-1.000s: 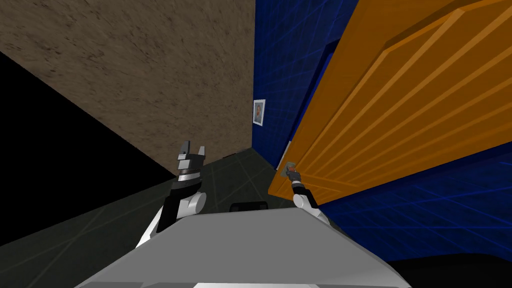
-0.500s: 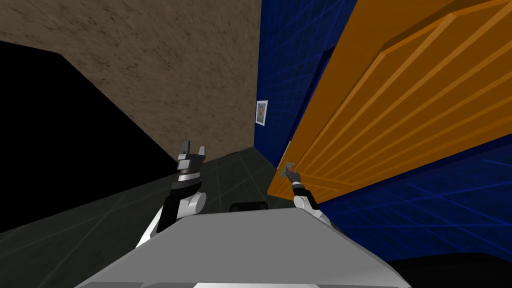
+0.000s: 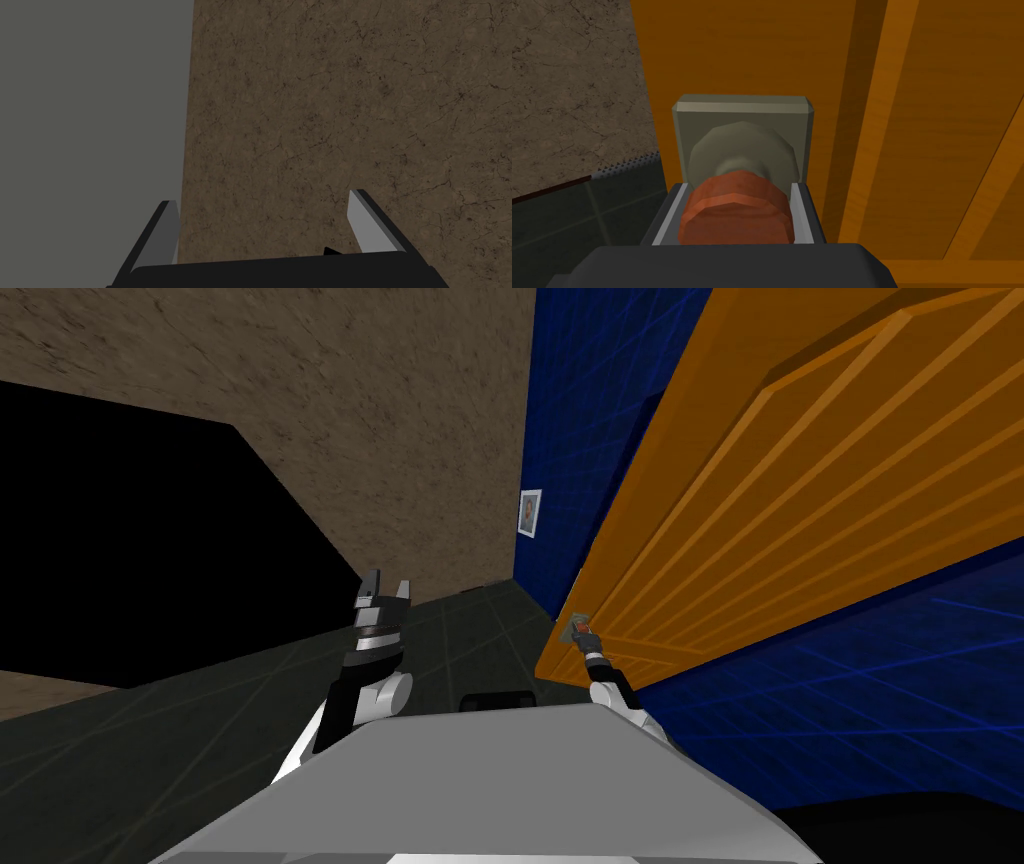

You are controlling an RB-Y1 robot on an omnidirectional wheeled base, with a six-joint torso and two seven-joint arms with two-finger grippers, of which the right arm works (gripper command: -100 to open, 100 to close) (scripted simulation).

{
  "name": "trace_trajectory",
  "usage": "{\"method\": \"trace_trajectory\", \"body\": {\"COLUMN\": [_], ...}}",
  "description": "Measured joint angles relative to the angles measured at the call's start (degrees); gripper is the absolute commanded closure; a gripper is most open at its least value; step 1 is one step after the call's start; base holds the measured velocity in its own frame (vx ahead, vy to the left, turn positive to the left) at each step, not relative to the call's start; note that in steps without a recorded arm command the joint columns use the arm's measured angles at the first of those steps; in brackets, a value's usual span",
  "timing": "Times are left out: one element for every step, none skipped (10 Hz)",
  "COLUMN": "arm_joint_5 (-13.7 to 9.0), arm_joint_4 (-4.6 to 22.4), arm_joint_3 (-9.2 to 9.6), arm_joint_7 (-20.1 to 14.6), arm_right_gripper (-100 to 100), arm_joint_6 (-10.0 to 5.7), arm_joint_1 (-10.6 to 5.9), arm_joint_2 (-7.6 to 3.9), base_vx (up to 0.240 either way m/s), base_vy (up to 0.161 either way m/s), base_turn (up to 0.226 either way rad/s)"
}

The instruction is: Pull the door open

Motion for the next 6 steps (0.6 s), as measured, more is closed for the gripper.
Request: {"method": "trace_trajectory", "body": {"arm_joint_5": [0.1, 0.3, 0.4, 0.5, 0.6, 0.6], "arm_joint_4": [0.0, 0.0, -0.1, -0.2, -0.4, -0.3], "arm_joint_3": [0.35, 0.75, 1.09, 1.47, 1.84, 2.03], "arm_joint_7": [-0.5, -1.0, -1.5, -1.8, -2.1, -2.2], "arm_right_gripper": [100, 100, 100, 100, 100, 100], "arm_joint_6": [-0.33, -0.64, -0.91, -1.1, -1.25, -1.15], "arm_joint_1": [0.13, 0.16, 0.39, 0.51, 0.62, 0.7], "arm_joint_2": [-0.52, -0.94, -1.42, -1.73, -2.03, -2.01], "base_vx": [-0.231, -0.196, -0.178, -0.179, -0.077, -0.008], "base_vy": [-0.053, -0.031, -0.061, -0.075, -0.027, 0.004], "base_turn": [0.109, 0.12, 0.098, 0.1, 0.036, 0.035]}}
